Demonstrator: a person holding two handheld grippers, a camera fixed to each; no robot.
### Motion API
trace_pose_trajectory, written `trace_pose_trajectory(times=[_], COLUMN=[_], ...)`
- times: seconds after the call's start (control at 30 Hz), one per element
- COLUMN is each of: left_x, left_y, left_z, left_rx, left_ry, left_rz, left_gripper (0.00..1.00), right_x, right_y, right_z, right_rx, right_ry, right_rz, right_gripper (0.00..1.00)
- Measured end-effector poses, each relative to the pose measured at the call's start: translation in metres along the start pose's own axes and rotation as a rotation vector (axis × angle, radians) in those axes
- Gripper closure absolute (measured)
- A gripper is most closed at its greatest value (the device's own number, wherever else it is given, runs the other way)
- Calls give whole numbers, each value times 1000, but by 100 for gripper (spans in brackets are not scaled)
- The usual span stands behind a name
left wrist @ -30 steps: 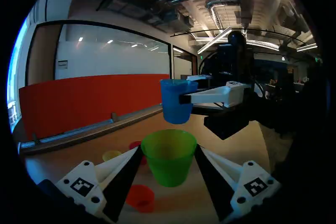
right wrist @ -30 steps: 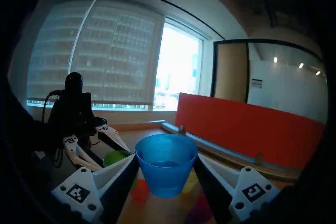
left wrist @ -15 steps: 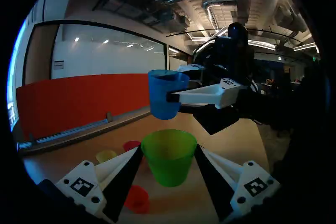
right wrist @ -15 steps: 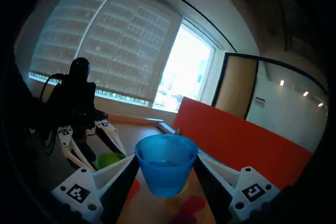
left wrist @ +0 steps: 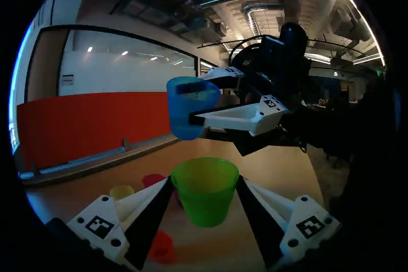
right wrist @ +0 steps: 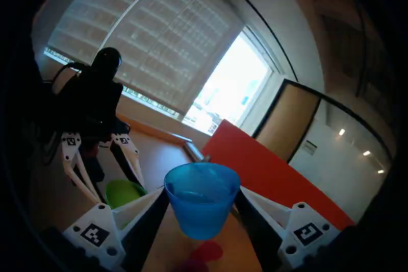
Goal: Pour water
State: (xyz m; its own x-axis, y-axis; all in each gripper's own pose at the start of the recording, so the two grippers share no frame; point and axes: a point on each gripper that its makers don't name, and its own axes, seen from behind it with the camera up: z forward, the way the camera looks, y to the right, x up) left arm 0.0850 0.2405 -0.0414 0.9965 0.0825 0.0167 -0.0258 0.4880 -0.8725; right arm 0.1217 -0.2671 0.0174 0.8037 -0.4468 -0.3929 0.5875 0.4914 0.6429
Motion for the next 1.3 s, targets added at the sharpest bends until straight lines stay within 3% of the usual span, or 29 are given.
trace_pose_trajectory(times=[1.3], left_x=[8], left_y=[6], left_z=[11], left_rx=[-16], left_ry=[14], left_rz=[18], left_gripper=[12], right_x=[20], right_y=[19], right_z=[3], right_rx=[-46], right_ry=[-21], right_rz=[-417], right_gripper=[11])
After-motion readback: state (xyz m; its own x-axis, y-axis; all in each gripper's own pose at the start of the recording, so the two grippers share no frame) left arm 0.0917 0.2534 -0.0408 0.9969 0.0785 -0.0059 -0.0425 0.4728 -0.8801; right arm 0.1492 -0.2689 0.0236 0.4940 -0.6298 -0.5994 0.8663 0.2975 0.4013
